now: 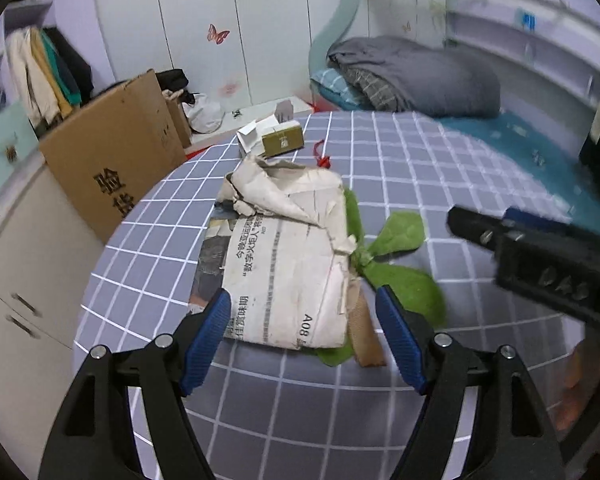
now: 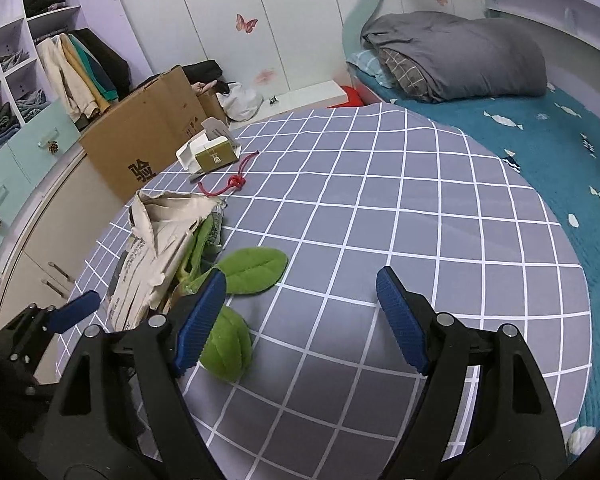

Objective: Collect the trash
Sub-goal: 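Grasp the folded newspaper with the left tool while the right tool grasps the green leaf plant, then lift the newspaper and green leaves off the table with both tools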

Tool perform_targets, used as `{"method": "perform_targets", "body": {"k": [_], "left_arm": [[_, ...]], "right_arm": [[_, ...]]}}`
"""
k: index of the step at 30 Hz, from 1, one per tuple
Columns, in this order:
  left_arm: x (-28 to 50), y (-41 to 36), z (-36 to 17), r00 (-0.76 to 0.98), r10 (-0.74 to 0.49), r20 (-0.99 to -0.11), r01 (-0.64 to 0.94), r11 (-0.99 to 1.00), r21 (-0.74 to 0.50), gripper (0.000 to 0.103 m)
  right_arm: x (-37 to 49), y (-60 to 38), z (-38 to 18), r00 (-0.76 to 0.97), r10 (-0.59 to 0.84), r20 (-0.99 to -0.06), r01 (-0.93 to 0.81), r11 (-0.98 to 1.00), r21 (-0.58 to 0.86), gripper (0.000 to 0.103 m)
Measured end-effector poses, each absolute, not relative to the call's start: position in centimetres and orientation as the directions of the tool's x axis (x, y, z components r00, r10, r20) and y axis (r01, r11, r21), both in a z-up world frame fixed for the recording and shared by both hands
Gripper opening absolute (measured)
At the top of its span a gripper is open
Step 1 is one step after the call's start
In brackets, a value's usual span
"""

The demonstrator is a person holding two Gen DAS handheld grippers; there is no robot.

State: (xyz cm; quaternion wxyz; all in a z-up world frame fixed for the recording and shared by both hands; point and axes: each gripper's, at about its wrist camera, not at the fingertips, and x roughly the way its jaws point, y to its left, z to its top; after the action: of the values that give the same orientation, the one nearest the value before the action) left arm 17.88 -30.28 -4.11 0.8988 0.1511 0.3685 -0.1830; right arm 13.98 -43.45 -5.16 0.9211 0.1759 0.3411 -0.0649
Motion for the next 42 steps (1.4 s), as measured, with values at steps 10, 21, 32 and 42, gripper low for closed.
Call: {"method": "perform_targets", "body": {"k": [10, 21, 32, 42], "left_arm": [[19.0, -27.3, -2.6, 0.672, -0.241, -0.701, 0.391, 0.918, 0.06, 0.003], [19.4, -20.2, 1.2, 0.733, -0.274, -0.622, 0.285, 0.955, -0.085, 0.0], [20.0, -18.1, 0.5, 0.726, -0.305, -0.616, 0.286, 0.949, -0.132, 0.0], [18.7, -16.8, 2.7, 0.759, -0.296, -0.58, 0.242, 0.955, -0.171, 0.0]], "right_arm": [[15.8, -42.0, -5.4, 0.743, 0.037, -0.668, 0.174, 0.954, 0.246, 0.076], [19.7, -38.4, -6.1, 0.706, 0.047, -0.707, 0.082, 0.986, 0.147, 0.076], [20.2, -38.7, -5.7, 0.681, 0.14, -0.718, 0.06, 0.968, 0.245, 0.008], [16.9, -40.0, -1.9, 0.753, 0.131, -0.645, 0.072, 0.958, 0.279, 0.006]]}}
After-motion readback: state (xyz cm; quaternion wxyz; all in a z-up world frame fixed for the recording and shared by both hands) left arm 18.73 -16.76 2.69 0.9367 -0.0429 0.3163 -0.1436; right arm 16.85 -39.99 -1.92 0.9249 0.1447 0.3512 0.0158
